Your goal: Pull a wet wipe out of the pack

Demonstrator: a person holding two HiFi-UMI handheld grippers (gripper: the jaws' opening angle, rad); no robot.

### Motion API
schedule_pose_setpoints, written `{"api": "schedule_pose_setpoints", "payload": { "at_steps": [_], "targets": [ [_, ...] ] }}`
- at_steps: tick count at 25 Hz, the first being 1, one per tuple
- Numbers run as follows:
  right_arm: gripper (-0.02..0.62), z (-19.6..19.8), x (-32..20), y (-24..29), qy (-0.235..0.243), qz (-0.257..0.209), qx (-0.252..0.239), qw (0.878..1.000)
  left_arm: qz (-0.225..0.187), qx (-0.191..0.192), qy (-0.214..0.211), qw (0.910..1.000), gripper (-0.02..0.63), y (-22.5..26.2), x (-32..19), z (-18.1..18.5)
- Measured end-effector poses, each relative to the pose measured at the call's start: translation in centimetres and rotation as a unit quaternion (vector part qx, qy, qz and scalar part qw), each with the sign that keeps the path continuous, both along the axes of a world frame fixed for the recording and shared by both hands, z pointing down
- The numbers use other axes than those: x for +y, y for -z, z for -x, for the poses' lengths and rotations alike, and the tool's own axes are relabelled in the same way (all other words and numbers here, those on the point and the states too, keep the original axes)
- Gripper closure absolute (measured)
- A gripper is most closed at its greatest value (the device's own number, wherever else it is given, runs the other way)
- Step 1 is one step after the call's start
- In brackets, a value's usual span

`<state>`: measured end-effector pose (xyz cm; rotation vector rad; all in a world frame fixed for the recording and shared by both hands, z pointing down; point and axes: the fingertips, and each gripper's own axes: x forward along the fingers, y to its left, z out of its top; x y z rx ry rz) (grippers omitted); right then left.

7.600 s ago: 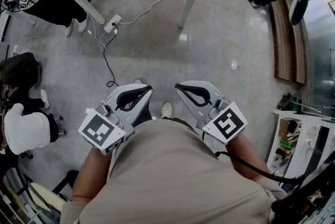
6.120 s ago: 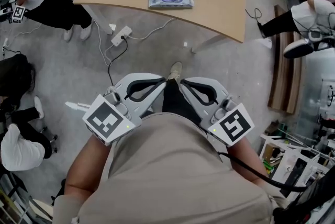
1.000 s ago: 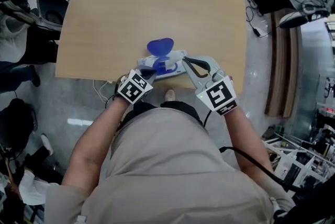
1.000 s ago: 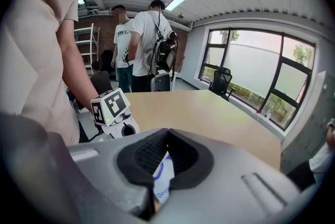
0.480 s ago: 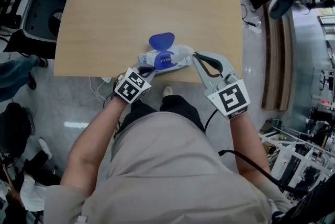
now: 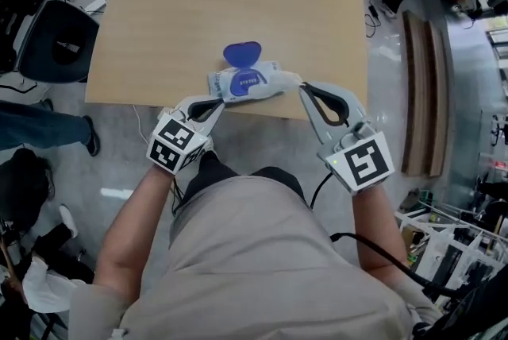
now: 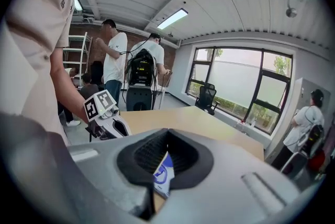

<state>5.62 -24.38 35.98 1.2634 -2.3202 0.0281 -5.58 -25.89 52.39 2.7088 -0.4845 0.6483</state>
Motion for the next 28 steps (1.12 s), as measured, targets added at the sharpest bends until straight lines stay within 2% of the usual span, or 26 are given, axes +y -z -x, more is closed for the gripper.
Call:
{"api": "schedule_pose_setpoints", "payload": {
  "at_steps": [7, 11, 14, 16, 21, 28],
  "targets": [
    [0.594, -4.3, 9.1, 4.0, 0.024, -0.035, -0.060, 0.997, -0.059, 0.030, 0.043, 0.9969, 0.601, 9.5, 9.1, -2.0],
    [0.594, -6.6, 15.9, 5.2, 0.038, -0.048, -0.087, 0.994, -0.073, 0.067, 0.067, 0.9928, 0.601, 14.8, 16.8, -3.6],
    [0.594, -8.6, 20.3, 5.4, 0.042, -0.045, -0.090, 0.994, -0.088, 0.077, 0.081, 0.9899, 0.601, 17.6, 22.0, -4.5],
    [0.594, -9.2, 22.9, 5.8, 0.050, -0.047, -0.109, 0.992, -0.090, 0.080, 0.089, 0.9887, 0.601, 19.3, 25.2, -4.9],
    [0.594, -9.8, 28.5, 6.8, 0.054, -0.049, -0.119, 0.990, -0.101, 0.085, 0.072, 0.9886, 0.601, 22.4, 31.1, -5.5],
    [0.594, -7.5, 34.5, 8.8, 0.024, -0.058, -0.116, 0.991, -0.112, 0.099, 0.019, 0.9887, 0.601, 24.4, 36.3, -4.7]
  ]
}}
